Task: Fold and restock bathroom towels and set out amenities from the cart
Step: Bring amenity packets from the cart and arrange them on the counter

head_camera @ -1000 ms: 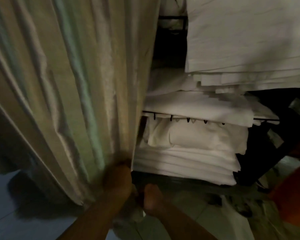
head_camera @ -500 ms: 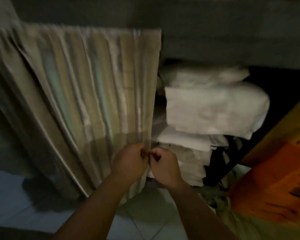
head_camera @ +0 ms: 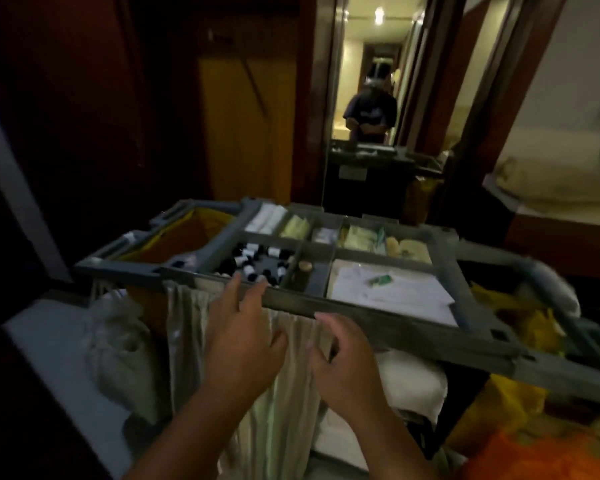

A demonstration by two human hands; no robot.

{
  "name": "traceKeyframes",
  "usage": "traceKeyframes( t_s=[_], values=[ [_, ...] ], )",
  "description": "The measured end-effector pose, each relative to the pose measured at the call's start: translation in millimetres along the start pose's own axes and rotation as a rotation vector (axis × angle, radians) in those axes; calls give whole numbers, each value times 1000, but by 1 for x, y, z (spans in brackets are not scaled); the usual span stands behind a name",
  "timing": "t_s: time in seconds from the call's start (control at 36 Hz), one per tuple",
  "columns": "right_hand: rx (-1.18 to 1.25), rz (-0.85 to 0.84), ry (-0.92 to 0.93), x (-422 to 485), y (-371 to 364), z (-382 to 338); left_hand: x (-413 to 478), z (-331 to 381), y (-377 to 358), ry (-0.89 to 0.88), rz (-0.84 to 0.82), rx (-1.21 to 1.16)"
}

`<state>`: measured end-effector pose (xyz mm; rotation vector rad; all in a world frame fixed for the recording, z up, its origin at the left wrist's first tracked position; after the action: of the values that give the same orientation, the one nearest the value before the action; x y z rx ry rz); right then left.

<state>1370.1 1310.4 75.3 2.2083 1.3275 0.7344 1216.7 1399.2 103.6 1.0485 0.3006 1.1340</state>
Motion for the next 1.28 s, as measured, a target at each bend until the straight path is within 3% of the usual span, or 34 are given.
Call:
traceKeyframes(
  t_s=[0.22,0.5,0.61,0.72,1.03,1.28],
  values=[
    [80,-83,331,-11,12,-143,-70,11,149,-8,306,38],
    [557,-158,937,-125,-35,-352,-250,11,321,-101,801,261],
    [570,-239,1120,-190,-69,-418,-329,-24,377,107,937,408],
    [571,-426,1211,-259,-125,-473,-414,-62,418,344,955,466],
    [734,-1059,1271,-503,-290,-633,-695,-151,543,917,923,569],
    [740,-1495,1353,-704,-393,-723,-901,-186,595,1268,1087,573]
  ],
)
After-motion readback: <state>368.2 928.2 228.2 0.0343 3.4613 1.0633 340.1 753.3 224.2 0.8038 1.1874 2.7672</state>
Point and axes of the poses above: each hand's wrist, its own x-axis towards the middle knuckle, its own y-axis out of the back of the hand, z = x × y, the point moved 3 cm from there along x, towards the middle knuckle, and after that the axes turned 11 degrees about -z, right-handed, at the moved point
